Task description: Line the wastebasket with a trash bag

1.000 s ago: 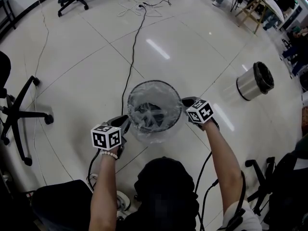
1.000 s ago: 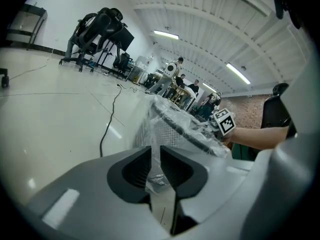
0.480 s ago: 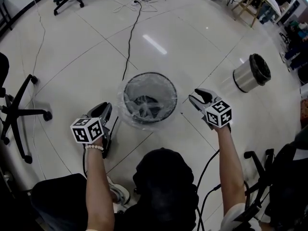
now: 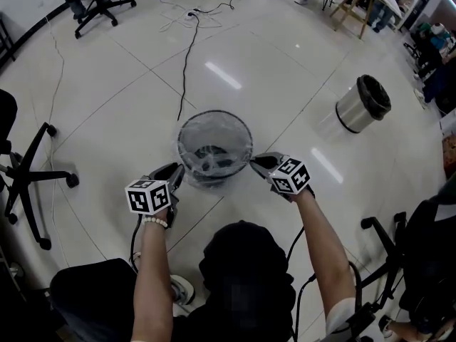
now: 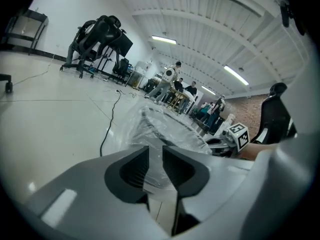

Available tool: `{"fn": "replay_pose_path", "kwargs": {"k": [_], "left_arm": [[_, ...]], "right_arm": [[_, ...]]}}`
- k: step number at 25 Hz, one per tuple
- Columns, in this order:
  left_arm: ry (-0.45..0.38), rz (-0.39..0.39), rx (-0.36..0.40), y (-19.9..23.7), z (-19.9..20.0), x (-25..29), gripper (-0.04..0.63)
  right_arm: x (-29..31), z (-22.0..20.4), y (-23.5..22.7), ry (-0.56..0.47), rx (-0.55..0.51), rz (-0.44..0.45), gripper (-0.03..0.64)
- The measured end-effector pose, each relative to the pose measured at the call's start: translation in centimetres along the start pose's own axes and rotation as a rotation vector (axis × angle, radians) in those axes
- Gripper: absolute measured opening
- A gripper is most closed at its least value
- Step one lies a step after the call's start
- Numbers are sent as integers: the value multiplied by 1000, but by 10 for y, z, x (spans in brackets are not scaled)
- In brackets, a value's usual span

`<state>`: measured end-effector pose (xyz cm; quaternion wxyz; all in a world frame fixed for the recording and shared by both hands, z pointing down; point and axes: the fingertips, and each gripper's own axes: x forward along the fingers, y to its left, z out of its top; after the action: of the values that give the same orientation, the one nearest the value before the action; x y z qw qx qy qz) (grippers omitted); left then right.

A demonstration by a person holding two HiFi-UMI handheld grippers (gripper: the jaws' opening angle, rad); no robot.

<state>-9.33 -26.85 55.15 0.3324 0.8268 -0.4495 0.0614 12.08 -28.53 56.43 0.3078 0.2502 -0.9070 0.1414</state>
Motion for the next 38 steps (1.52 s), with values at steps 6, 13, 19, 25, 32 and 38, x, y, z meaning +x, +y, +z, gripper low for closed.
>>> {"fn": "replay_pose_path", "kwargs": {"k": [6,13,19,25,32,38], "left_arm": [[73,19,50,12,-7,16,84],[-31,21,-22,17,13,-16,100],[-183,88,-42,0,36,-72,101],[-202,121,106,-72,56,-89,12],[-223,91,148,-145,43,-116,12],[-217,104,119,-186,-1,-141,12]], "right_arm": [[24,-7,-8,-8,-11,-31,4],[-16,-2,-12,-74,-28,-68,195],[-91,10,-7,-166,-11,-195,157],[-137,22,35,-193,-49,-257,1],[-187,19,62,-254,75,-302,0],[-227,6,97,-277,93,-401,0]]}}
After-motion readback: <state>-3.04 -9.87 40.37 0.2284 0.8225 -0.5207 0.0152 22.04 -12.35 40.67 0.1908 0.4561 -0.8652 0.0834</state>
